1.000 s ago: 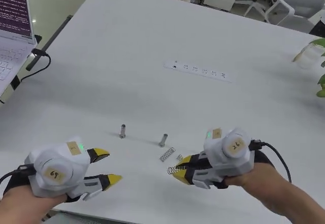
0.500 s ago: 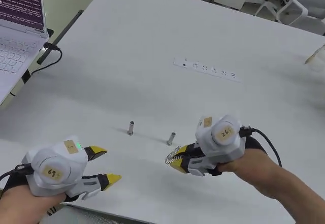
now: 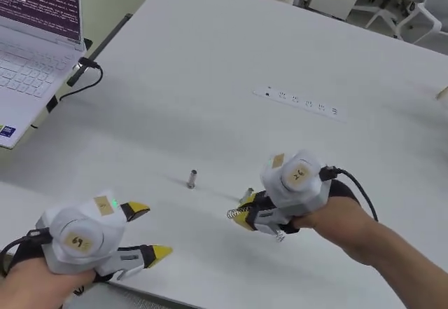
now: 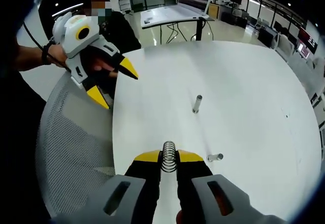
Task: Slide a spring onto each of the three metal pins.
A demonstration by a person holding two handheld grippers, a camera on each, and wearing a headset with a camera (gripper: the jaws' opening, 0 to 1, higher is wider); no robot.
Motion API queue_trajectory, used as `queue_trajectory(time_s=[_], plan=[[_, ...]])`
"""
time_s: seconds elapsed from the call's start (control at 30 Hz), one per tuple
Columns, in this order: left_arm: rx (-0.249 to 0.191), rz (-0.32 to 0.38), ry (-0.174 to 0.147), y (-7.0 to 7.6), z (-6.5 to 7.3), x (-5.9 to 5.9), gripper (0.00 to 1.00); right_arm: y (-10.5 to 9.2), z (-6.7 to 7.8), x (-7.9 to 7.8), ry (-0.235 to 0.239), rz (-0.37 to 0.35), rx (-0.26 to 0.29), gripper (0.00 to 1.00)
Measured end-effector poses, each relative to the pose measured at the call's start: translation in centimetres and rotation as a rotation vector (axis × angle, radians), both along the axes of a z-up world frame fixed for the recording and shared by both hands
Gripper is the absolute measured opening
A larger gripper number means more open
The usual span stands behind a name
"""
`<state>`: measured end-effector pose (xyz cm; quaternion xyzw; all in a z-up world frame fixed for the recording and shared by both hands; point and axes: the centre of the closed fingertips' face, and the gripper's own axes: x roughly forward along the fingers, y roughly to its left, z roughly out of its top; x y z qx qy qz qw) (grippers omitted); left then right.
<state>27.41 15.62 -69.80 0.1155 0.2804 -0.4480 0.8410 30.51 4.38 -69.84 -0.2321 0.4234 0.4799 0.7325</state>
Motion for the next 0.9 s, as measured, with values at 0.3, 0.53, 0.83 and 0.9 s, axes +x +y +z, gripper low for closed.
queue_trajectory(time_s=[0.3, 0.53, 0.83, 0.9], plan=[[0.001, 0.013, 0.006, 0.7, -0.1, 0.1, 0.45, 1.3, -1.1, 1.4, 0.003, 0.034, -0.048, 0.09], [-0.015, 0.036, 0.006, 1.0, 0.1, 0.3, 0.46, 1.8, -1.8, 2.8, 0.013, 0.048, -0.081, 0.09], [-0.027, 0.039, 0.009, 0.6, 0.2, 0.6, 0.48, 1.7, -1.6, 5.7, 0.010, 0.022, -0.121, 0.09], [-0.031, 0.035, 0.012, 0.4, 0.2, 0.6, 0.48, 1.8, -1.5, 6.3, 0.008, 0.023, -0.122, 0.09]])
